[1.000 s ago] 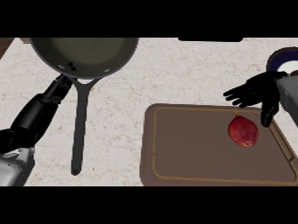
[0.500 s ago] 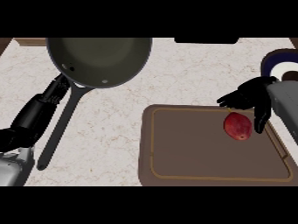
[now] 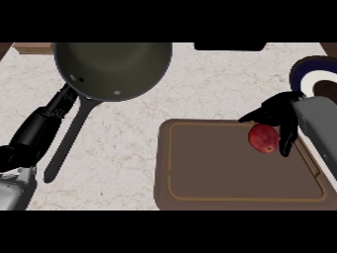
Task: Pick the pear from the tray and place it in the plate
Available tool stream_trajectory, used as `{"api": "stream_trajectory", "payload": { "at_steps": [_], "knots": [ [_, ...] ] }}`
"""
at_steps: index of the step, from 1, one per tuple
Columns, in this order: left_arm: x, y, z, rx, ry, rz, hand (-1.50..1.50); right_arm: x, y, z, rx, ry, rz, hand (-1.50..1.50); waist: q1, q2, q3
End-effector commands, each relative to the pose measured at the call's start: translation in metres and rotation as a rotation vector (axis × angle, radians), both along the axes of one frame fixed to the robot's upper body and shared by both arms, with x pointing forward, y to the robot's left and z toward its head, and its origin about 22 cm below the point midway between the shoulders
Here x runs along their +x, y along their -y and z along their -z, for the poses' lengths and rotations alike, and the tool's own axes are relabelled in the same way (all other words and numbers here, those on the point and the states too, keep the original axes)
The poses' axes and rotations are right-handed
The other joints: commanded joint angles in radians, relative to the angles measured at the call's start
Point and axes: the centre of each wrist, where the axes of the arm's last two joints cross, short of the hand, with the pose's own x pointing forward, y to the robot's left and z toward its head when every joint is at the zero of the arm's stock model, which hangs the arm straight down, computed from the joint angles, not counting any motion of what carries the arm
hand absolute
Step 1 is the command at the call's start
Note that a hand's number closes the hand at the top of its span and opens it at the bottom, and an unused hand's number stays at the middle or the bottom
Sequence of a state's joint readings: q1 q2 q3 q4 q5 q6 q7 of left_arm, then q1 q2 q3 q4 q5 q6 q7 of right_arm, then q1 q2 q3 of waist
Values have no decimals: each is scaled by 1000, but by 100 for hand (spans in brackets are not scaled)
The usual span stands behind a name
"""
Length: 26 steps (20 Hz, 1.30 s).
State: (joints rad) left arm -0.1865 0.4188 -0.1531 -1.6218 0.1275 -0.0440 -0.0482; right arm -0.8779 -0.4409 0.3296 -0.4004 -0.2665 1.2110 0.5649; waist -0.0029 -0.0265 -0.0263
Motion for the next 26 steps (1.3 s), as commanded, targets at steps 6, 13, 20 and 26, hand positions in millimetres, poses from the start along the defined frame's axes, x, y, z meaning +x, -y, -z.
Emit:
{"api": "stream_trajectory", "payload": {
  "at_steps": [6,13,20,26],
  "knots": [
    [-10,9,2,-7,-7,-4,0,-18,-45,30,145,3,-118,150,8,21,27],
    [-4,-8,8,1,-4,7,0,-24,-9,17,82,76,-43,150,7,29,26],
    [-10,-23,18,0,-85,-111,0,-31,-72,-143,-181,1010,-110,150,-116,-62,28],
    [-21,-27,22,-15,-88,-146,0,-79,-62,-175,-197,1415,-48,150,-156,-45,30]
  ]
}}
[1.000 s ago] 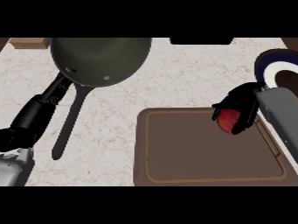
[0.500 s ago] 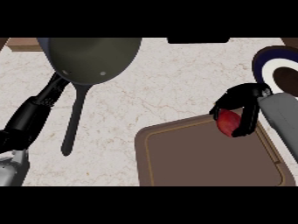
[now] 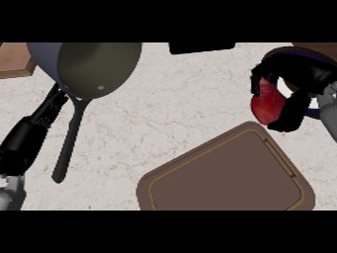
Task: Pick the pear from the tray and place it in the plate
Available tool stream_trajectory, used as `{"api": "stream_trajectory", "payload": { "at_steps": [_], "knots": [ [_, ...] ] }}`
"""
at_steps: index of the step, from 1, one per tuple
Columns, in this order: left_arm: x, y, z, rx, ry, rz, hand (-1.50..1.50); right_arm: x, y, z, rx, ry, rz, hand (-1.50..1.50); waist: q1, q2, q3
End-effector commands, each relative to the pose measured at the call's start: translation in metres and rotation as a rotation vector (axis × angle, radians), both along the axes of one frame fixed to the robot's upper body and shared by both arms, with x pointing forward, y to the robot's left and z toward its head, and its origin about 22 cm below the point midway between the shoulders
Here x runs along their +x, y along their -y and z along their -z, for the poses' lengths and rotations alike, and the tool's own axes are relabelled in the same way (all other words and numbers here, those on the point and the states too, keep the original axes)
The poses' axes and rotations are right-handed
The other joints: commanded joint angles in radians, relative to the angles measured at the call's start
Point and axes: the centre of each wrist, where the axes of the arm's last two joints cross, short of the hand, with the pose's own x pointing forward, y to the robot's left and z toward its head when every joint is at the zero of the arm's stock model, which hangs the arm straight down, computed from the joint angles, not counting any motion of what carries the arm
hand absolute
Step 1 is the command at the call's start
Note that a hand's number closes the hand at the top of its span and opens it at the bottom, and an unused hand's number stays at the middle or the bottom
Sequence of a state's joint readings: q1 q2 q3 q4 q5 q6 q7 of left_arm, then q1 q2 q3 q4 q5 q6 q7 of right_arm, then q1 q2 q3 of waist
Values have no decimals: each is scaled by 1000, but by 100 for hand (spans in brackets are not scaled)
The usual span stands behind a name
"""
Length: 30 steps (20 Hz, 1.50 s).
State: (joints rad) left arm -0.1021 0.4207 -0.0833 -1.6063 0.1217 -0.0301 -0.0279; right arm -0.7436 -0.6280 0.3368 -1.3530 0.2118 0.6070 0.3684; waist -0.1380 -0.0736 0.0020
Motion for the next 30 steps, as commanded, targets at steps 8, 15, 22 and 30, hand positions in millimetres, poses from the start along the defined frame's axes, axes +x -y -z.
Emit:
{"api": "stream_trajectory", "payload": {
  "at_steps": [8,15,22,30],
  "knots": [
    [-18,-9,3,-12,41,-30,0,-111,49,-35,98,491,93,150,-14,33,0],
    [-14,-4,-14,-10,53,37,0,-175,88,-45,110,647,311,150,49,54,0],
    [2,21,2,2,75,126,0,-198,129,-16,122,694,477,150,120,72,-2],
    [14,22,-24,-19,80,136,0,-152,179,9,211,692,551,150,139,74,-2]
  ]
}}
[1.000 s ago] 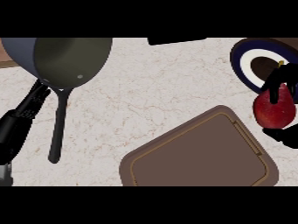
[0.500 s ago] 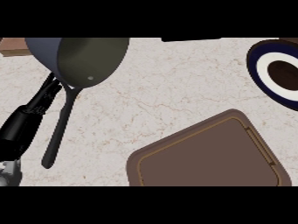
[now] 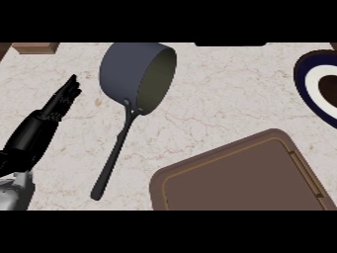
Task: Pick the pear from the tray and place it in the plate
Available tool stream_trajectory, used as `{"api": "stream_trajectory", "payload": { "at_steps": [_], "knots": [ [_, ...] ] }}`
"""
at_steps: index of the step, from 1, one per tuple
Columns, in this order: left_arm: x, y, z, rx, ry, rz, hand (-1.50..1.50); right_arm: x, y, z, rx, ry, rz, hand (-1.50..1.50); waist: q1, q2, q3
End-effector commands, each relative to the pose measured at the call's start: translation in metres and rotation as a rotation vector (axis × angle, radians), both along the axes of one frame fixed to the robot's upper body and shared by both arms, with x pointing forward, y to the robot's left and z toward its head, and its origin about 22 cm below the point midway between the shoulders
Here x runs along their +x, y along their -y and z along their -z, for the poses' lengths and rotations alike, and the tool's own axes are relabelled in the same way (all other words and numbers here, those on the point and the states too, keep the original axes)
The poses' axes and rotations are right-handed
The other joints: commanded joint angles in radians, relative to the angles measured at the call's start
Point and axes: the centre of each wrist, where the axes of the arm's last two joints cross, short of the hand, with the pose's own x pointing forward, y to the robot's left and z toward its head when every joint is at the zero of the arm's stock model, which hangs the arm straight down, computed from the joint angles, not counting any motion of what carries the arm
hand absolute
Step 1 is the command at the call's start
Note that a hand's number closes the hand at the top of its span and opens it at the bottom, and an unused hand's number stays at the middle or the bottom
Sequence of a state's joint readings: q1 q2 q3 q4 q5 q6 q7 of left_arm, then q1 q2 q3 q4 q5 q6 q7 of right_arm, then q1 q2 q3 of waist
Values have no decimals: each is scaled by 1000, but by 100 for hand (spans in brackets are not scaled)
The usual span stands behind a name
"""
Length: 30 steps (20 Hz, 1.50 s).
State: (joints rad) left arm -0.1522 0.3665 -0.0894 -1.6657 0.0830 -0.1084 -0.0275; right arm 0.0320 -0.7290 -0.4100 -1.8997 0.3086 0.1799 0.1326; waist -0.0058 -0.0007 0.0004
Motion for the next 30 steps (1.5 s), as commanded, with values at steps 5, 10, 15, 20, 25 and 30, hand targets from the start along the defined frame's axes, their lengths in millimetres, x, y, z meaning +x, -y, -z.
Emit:
{"api": "stream_trajectory", "payload": {
  "at_steps": [5,10,15,20,25,30],
  "knots": [
    [9,-4,7,4,2,10,0,59,30,29,80,91,87,150,22,5,0],
    [16,11,9,-10,-5,40,0,90,70,57,52,76,121,150,31,9,1],
    [15,4,-2,-13,4,34,0,118,75,74,52,-56,135,150,37,8,1],
    [14,11,2,-6,20,45,0,126,89,94,111,-253,209,-150,53,14,2],
    [21,10,-13,9,16,48,0,116,103,127,111,-180,175,-150,56,21,5],
    [18,7,4,4,20,43,0,130,98,119,216,-44,98,-150,46,19,4]
  ]
}}
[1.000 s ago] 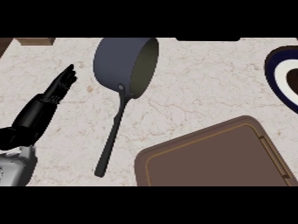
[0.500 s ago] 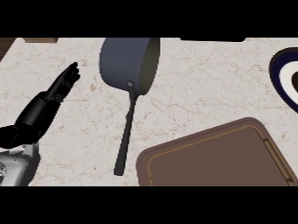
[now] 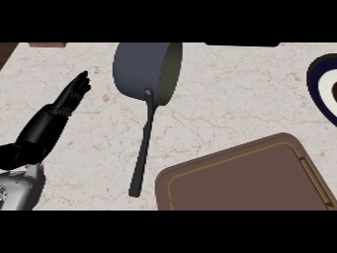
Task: Pick the pear from the tray and place it in the plate
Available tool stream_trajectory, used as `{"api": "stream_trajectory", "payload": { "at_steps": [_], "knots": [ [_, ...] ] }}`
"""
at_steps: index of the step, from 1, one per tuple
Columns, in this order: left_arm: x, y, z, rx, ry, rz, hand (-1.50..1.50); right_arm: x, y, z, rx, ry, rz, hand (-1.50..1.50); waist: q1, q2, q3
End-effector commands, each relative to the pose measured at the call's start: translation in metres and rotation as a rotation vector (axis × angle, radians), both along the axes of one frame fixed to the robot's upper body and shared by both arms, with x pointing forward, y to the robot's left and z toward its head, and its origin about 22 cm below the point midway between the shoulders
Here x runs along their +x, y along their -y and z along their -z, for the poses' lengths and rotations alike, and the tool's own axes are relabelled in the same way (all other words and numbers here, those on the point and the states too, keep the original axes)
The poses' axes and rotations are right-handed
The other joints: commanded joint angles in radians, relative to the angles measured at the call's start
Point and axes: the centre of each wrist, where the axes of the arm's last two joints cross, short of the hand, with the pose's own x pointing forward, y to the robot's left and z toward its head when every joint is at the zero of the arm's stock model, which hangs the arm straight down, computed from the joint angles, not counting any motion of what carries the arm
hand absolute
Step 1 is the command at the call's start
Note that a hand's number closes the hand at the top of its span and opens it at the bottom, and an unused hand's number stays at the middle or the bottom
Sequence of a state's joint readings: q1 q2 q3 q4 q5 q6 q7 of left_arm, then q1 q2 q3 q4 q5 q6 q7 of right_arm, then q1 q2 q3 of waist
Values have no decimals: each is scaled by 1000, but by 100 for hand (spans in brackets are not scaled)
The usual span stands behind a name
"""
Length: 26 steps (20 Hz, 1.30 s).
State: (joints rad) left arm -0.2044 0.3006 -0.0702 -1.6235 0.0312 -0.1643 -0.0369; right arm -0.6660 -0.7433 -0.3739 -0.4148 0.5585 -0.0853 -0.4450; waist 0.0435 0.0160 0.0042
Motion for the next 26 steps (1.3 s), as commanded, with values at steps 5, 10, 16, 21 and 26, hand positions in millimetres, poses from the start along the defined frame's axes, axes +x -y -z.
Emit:
{"api": "stream_trajectory", "payload": {
  "at_steps": [5,10,16,21,26],
  "knots": [
    [-4,-3,7,1,-13,-4,0,-2,15,-13,130,201,-93,-150,-11,-4,-1],
    [4,-12,0,12,3,-25,0,-5,23,-16,459,279,-199,-150,-27,-8,-1],
    [-8,0,-1,-2,-7,-29,0,-47,60,-14,778,333,-210,-150,-29,-10,0],
    [-6,-2,-1,-14,-9,-12,0,-86,94,-34,851,369,-249,-150,-27,-4,1],
    [-6,1,-2,0,-13,-22,0,-118,110,-25,849,347,-258,-150,-27,-3,4]
  ]
}}
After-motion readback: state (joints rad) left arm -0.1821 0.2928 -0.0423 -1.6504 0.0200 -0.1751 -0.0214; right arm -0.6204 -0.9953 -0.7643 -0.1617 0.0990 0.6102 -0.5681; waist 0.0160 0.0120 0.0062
